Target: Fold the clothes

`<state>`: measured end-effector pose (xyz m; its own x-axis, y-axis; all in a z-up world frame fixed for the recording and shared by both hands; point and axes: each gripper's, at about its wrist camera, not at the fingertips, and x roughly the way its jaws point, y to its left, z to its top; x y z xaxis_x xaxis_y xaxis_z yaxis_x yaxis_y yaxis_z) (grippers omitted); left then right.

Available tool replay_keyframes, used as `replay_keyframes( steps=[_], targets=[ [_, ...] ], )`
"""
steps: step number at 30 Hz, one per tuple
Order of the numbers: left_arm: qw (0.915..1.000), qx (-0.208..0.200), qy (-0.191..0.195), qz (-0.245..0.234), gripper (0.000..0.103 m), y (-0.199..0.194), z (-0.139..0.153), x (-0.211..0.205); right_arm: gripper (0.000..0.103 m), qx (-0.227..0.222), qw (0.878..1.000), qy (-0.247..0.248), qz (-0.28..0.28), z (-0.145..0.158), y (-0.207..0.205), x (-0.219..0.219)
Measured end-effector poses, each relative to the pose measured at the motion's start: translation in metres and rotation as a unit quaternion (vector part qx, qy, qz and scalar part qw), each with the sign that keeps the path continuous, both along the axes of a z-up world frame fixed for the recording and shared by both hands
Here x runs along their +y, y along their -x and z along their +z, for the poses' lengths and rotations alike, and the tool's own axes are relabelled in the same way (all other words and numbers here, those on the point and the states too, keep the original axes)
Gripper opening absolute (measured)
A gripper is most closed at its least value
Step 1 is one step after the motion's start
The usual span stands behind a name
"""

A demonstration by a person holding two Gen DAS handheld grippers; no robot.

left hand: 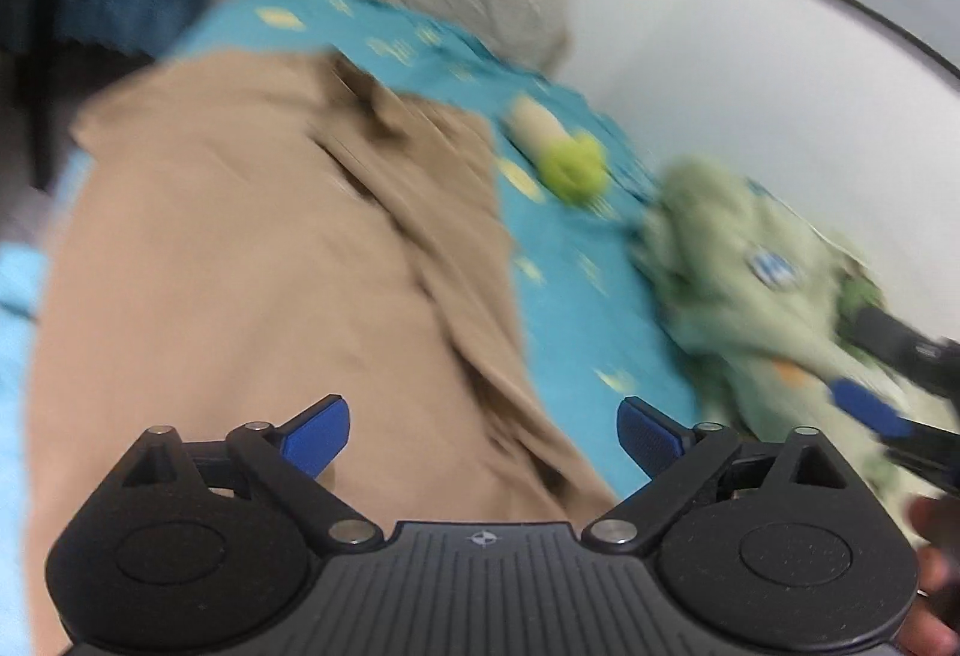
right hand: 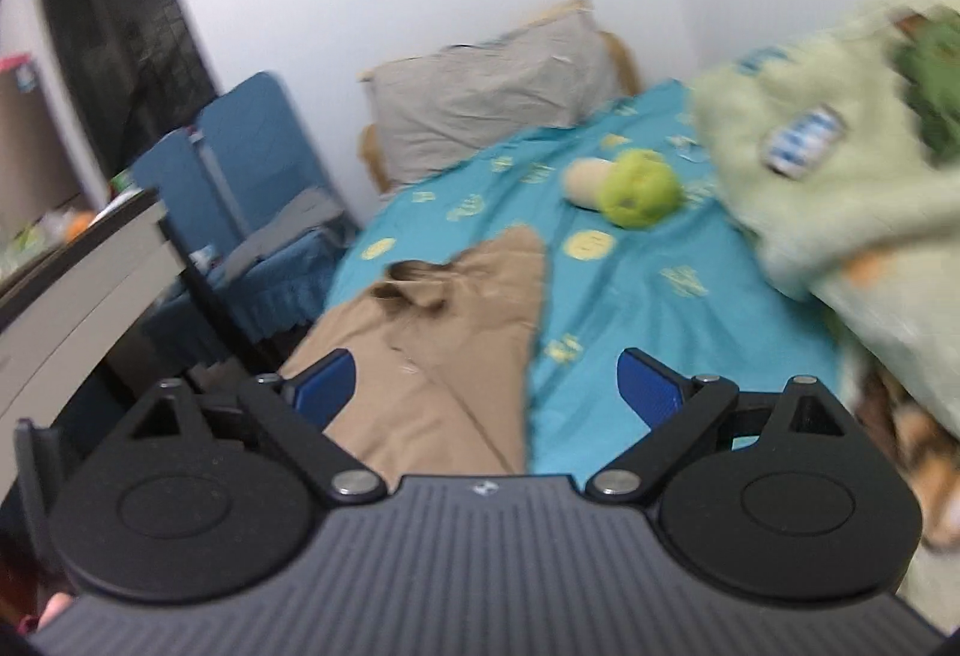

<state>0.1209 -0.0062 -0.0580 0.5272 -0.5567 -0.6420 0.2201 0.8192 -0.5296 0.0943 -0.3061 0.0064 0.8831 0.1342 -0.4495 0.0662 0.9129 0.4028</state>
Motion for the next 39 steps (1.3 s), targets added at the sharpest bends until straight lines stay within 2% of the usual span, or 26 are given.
replay_keyframes(
  steps=[3,6,12,14,16,17,19,24,27,29,30,32,34,35,37,39],
  targets=[
    [0.9984,0.015,0.022,-0.05,0.082,0.014,-0.003,-0.021,0.096,0.008,0.999,-0.019,-0.035,-0.004,-0.001,-0.024],
    [0.9934,0.051,0.049,-0.09,0.072,0.025,-0.019,-0.041,0.096,0.005,0.997,-0.044,-0.059,-0.012,-0.005,-0.044],
    [0.9826,0.05,0.018,-0.178,0.05,0.045,-0.038,-0.078,0.096,0.046,0.993,-0.089,-0.064,-0.036,-0.013,-0.061],
    [0.9798,0.049,0.006,-0.194,0.045,0.05,-0.043,-0.082,0.096,0.053,0.992,-0.099,-0.056,-0.04,-0.017,-0.06],
    [0.9798,0.05,-0.02,-0.193,0.025,0.051,-0.049,-0.085,0.096,0.058,0.992,-0.1,-0.049,-0.043,-0.02,-0.057],
    [0.9795,0.05,-0.034,-0.192,0.005,0.051,-0.052,-0.087,0.096,0.062,0.992,-0.098,-0.046,-0.044,-0.022,-0.055],
    [0.9807,0.055,-0.031,-0.185,0.004,0.049,-0.051,-0.083,0.096,0.073,0.992,-0.096,-0.04,-0.048,-0.026,-0.052],
    [0.9823,0.066,0.039,-0.171,0.003,0.051,-0.019,-0.057,0.096,0.092,0.99,-0.098,-0.034,-0.056,-0.03,-0.048],
    [0.9824,0.101,0.068,-0.141,0.003,0.047,-0.003,-0.033,0.096,0.096,0.99,-0.101,-0.03,-0.057,-0.031,-0.046],
    [0.981,0.135,0.065,-0.123,0.003,0.045,-0.003,-0.018,0.096,0.098,0.99,-0.099,-0.026,-0.058,-0.033,-0.044],
    [0.9814,0.144,0.047,-0.117,0.003,0.044,-0.004,-0.012,0.096,0.1,0.99,-0.098,-0.023,-0.058,-0.034,-0.042],
    [0.9825,0.151,-0.018,-0.108,0.003,0.044,-0.012,-0.005,0.096,0.102,0.99,-0.095,-0.017,-0.059,-0.036,-0.038],
    [0.9789,0.158,-0.089,-0.095,0.003,0.044,-0.024,-0.002,0.096,0.107,0.99,-0.088,-0.008,-0.06,-0.038,-0.033],
    [0.9772,0.161,-0.107,-0.089,0.003,0.043,-0.031,0.0,0.096,0.11,0.99,-0.084,-0.001,-0.061,-0.039,-0.031],
    [0.975,0.166,-0.125,-0.079,0.004,0.04,-0.04,0.006,0.096,0.118,0.99,-0.079,0.015,-0.065,-0.042,-0.026],
    [0.9773,0.167,-0.112,-0.068,0.006,0.037,-0.038,0.013,0.095,0.132,0.987,-0.087,0.039,-0.072,-0.044,-0.02]
  ],
)
